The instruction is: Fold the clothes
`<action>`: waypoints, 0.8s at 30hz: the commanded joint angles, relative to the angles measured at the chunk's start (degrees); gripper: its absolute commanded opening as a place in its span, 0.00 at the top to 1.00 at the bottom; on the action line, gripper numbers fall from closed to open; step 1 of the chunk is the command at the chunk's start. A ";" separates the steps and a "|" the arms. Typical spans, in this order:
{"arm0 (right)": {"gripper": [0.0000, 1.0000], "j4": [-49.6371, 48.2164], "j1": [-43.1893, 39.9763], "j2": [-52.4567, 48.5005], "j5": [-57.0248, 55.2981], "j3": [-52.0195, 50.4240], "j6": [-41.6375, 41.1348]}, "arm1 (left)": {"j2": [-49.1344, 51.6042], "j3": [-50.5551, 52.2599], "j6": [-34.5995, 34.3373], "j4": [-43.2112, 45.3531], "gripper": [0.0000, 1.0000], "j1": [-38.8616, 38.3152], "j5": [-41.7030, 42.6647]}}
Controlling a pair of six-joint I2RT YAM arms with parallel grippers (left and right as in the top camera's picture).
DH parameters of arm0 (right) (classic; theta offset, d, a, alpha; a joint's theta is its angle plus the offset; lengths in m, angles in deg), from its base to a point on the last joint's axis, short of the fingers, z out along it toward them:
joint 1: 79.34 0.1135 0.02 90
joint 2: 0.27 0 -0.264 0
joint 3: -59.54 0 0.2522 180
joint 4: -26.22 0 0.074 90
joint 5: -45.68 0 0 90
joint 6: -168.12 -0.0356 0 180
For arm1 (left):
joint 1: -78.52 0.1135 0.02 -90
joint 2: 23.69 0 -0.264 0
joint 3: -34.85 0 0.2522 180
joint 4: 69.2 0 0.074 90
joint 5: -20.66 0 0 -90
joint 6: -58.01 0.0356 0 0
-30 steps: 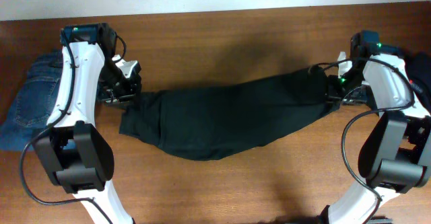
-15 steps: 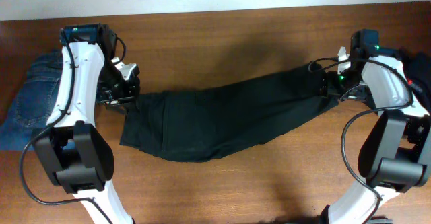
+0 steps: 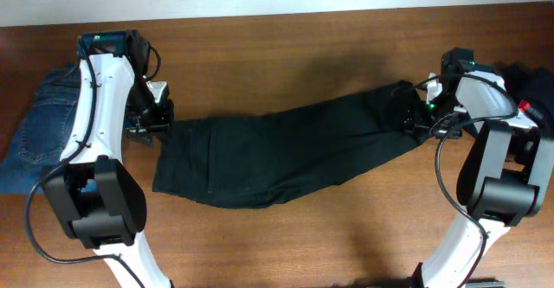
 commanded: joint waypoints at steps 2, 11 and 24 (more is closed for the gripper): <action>0.16 -1.68 0.13 -6.14 -1.31 -1.25 -1.42 | -0.28 0.24 -1.29 0.20 0.70 -0.02 -1.62; 0.18 -5.25 0.13 -6.71 0.46 -1.27 -1.40 | -0.28 0.24 -1.29 0.57 0.70 -0.02 -1.46; 0.96 -6.38 -0.26 -6.45 3.78 -0.83 -1.42 | -0.28 0.22 -1.29 1.46 0.70 -0.02 -1.49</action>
